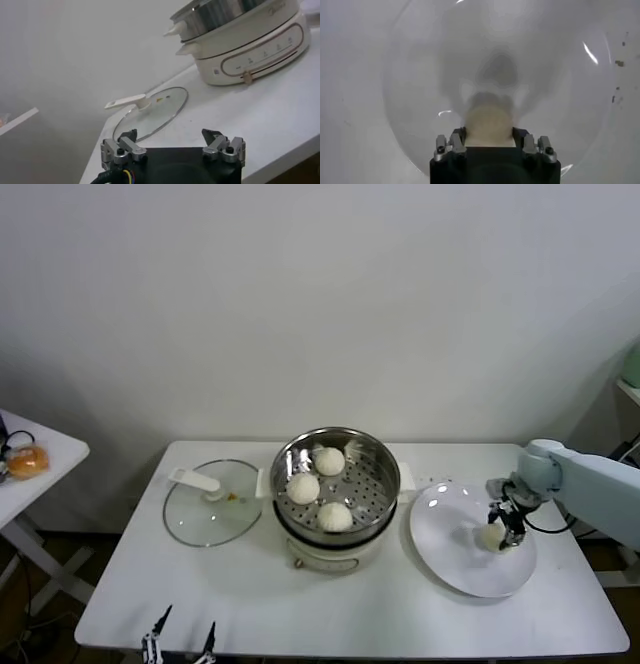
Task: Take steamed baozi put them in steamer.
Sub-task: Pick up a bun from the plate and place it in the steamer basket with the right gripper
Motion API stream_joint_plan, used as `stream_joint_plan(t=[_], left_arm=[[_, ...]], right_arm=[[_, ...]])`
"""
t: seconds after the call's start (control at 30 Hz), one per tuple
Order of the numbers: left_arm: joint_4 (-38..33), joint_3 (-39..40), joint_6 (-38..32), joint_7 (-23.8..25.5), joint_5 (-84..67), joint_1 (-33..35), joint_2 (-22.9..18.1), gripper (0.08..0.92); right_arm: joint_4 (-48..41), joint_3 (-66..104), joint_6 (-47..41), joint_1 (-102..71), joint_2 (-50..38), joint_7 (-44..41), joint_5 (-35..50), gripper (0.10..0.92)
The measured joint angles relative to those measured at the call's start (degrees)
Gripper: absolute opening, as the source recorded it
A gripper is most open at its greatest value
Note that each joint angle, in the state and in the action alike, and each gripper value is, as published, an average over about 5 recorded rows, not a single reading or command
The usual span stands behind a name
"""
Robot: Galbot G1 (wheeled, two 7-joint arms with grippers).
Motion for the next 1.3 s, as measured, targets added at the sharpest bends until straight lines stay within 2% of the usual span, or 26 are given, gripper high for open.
stream_joint_plan(t=[0.23, 0.7, 1.0, 1.3], left_arm=[[0.07, 0.22, -0.09, 0.04, 0.15, -0.14, 0.0, 0.823], [0.34, 0.83, -0.36, 0.18, 0.45, -0.43, 0.0, 0.823], [0.53, 0.71, -0.5, 0.34, 0.81, -0.45, 0.0, 0.823], [1.49, 0.7, -1.0, 0.34, 1.09, -0.58, 0.0, 0.823]], right_arm=[[3.85, -7.7, -0.19, 10.58, 1.67, -0.92, 4.39, 0.628], [14.04, -19.6, -2.96, 36.25, 9.13, -2.39, 21.13, 0.628], [19.34, -17.78, -6.84, 38.87, 13.57, -0.59, 26.42, 0.628], [19.33, -14.66, -8.92, 33.69, 17.63, 1.69, 25.95, 0.628]])
